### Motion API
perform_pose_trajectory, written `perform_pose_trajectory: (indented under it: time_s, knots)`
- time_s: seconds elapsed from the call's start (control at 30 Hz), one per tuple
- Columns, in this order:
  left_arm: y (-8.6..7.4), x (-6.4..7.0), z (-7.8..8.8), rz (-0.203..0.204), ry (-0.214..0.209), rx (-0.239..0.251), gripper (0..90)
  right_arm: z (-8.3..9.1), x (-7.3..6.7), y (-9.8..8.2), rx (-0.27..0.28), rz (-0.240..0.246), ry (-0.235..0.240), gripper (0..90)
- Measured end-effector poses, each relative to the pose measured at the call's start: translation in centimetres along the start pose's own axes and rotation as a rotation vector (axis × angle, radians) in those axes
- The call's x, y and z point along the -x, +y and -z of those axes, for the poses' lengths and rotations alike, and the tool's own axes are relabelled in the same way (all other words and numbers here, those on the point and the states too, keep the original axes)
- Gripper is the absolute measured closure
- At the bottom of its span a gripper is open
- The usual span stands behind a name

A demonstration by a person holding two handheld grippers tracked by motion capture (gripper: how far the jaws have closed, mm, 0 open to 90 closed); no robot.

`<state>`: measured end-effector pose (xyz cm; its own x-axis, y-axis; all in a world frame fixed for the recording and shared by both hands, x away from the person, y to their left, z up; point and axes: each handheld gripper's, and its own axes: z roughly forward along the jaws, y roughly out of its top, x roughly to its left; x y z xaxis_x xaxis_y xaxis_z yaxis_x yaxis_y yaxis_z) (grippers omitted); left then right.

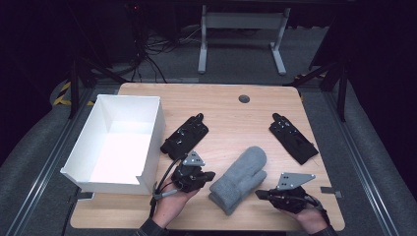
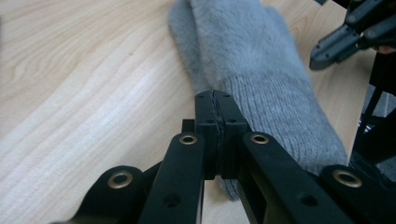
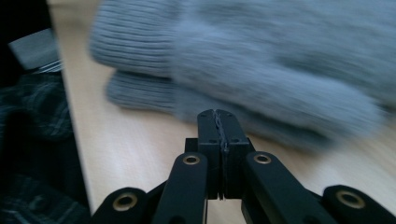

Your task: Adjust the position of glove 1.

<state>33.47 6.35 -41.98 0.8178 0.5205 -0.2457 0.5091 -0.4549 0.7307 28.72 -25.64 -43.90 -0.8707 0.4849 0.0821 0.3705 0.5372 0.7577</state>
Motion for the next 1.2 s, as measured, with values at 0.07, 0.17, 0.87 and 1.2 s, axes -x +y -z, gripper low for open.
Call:
perform_pose_trajectory:
  time_s: [0.07,0.17,0.87,1.2]
  knots:
    - [-0.1,0.1,-0.4,0.004,-0.006,-0.013,89.4,-0.6,-0.6,0.3,-0.006,0.015,0.035,90.0]
    - [-0.2,0.1,-0.7,0.007,-0.011,-0.022,89.3,-1.8,-1.3,1.0,-0.016,0.033,0.076,90.0]
    - [-0.4,0.6,-1.6,0.007,-0.032,-0.087,86.2,-2.4,-1.6,1.5,-0.003,0.045,0.119,90.0]
    - [1.3,0.3,-0.5,-0.013,-0.020,-0.035,53.8,-0.9,-0.5,0.2,-0.033,0.030,0.025,71.3]
